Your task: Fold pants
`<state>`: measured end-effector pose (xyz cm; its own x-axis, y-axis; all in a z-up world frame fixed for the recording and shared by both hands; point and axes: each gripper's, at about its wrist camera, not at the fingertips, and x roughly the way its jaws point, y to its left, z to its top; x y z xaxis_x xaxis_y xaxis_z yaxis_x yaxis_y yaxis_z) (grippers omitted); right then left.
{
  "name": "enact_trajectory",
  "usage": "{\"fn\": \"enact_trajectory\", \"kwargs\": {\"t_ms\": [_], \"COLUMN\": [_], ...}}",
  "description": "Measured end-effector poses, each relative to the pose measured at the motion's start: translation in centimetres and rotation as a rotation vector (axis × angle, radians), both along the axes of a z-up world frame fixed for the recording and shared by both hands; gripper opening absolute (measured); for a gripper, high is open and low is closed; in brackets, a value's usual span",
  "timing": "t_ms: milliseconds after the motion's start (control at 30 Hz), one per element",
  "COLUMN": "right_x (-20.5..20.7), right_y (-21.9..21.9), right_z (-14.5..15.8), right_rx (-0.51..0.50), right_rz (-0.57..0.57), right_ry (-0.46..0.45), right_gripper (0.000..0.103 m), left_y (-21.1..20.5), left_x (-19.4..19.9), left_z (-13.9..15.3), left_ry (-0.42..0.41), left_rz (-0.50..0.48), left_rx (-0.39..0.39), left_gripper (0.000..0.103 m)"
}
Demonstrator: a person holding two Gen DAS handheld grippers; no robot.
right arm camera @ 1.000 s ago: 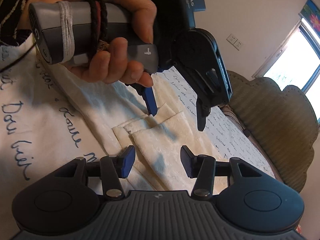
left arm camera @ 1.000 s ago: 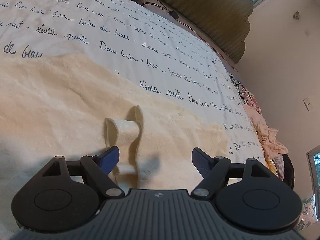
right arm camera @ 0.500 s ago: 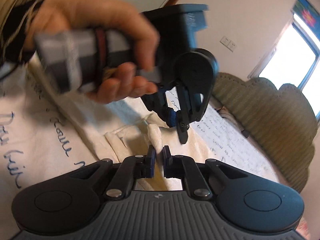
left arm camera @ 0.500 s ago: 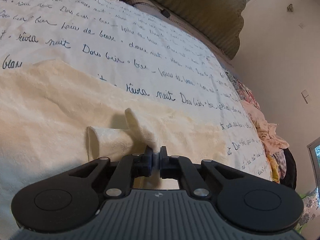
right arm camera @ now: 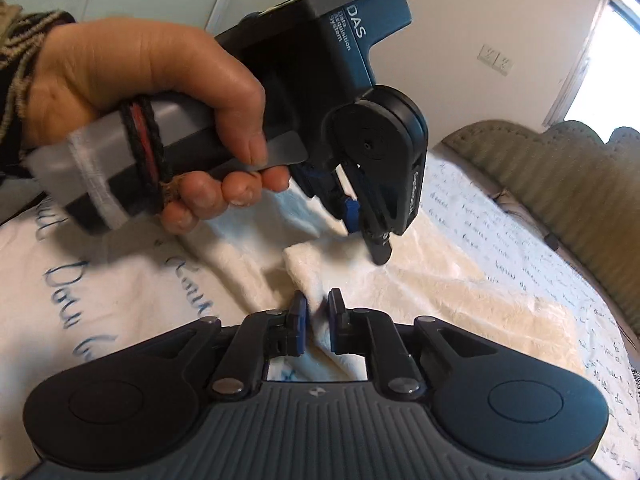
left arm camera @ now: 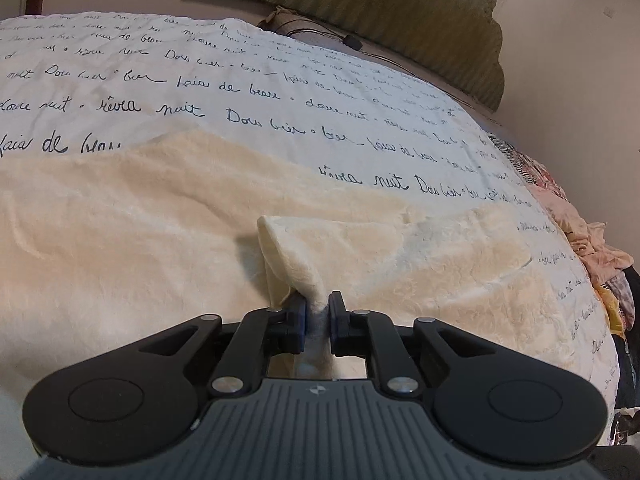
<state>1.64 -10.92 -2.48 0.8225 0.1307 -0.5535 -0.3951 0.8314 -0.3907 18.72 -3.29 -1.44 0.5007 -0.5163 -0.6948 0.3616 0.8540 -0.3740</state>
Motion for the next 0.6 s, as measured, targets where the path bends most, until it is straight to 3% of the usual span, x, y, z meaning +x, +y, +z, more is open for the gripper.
{"fn": "enact_trajectory", "kwargs": {"t_ms": [100, 167, 233, 333, 400, 467, 600], "right_x": [-1.1, -0.6, 1.6, 6.7, 9.9, 10.6, 6.8], "right_y": [-3.3, -7.0, -10.8, -16.0, -18.8, -20.1, -20.3], "right_z": [3.4, 5.6, 6.6, 5.6, 3.3, 1.0, 2.9], "right_rx": [0.156, 0.247, 0.282, 0.369, 0.398, 0.396, 0.49], "right_rz": [0.074, -0.033, -0.218, -0.371, -0.462, -0.512, -0.525], "right_ry": [0.052, -0.014, -0.072, 0.0, 0.124, 0.208, 0.097], "right_gripper": [0.014, 0.014, 0.014, 0.014, 0.014, 0.014, 0.015], "left_y": [-0.4, -1.0, -1.6, -2.6, -2.9, -3.0, -2.4], "left_x": [-0.2, -0.6, -1.0, -1.7, -1.8, -1.8, -2.1], "left_z": [0.2, 0.2, 0.2, 0.3, 0.3, 0.2, 1.0], "left_ry": [-0.021, -0.051, -0.073, -0.11, -0.119, -0.117, -0.117], "left_rz": [-0.012, -0.021, -0.02, -0.028, -0.03, -0.036, -0.018], "left_rx": [0.026, 0.057, 0.074, 0.12, 0.139, 0.142, 0.158], "left_gripper": [0.018, 0.027, 0.026, 0.027, 0.035, 0.034, 0.034]}}
